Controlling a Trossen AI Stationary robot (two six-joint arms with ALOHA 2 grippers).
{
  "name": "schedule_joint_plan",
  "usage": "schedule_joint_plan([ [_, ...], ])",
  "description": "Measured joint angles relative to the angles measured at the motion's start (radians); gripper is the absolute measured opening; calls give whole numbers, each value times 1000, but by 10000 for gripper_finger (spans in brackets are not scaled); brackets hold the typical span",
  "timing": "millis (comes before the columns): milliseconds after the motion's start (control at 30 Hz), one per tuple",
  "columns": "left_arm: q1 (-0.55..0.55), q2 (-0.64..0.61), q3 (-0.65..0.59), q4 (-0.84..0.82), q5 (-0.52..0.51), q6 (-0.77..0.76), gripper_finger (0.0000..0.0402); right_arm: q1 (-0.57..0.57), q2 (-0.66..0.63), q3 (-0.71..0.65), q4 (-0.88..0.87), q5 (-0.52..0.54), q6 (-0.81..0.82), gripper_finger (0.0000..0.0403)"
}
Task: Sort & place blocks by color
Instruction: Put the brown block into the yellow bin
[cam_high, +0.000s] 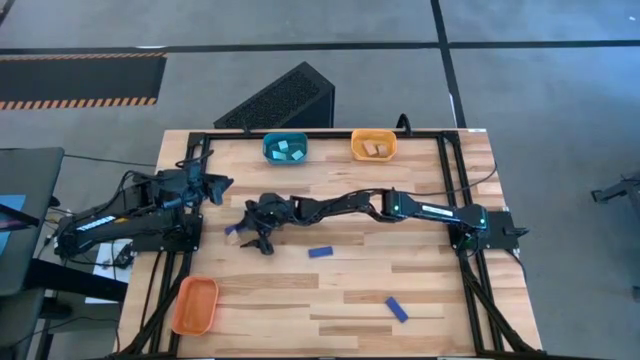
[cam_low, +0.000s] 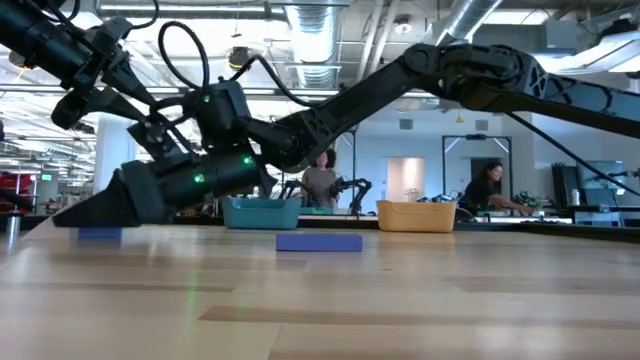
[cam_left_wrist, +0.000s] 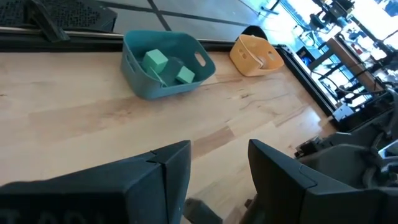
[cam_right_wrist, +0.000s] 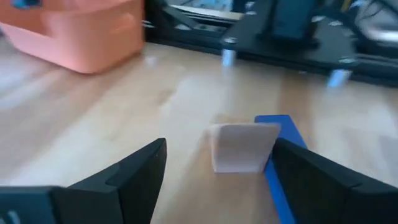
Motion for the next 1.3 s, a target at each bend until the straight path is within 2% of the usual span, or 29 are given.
schedule_joint_plan([
  [167,0,0,0,10,28,-9,148,41,-26,-1,-50,-19,45,299],
  [300,0,-1,7,22,109,-9,148,71,-57,-2,-40,56,31,291],
  [400,0,-1,12,15,135,0,148,75,-60,0,-21,64,21,290],
  [633,0,4,12,14,129,30,148,83,-50,-1,-147,68,-8,267],
  [800,0,3,12,17,118,25,148,85,-50,-1,-146,67,0,222],
  [1000,0,3,12,27,113,23,148,85,-56,-1,-147,63,53,126],
  [1200,0,3,12,110,98,29,148,66,-144,-3,-329,78,206,117],
  [1300,0,3,12,203,40,37,148,54,-239,-3,-498,123,189,117],
])
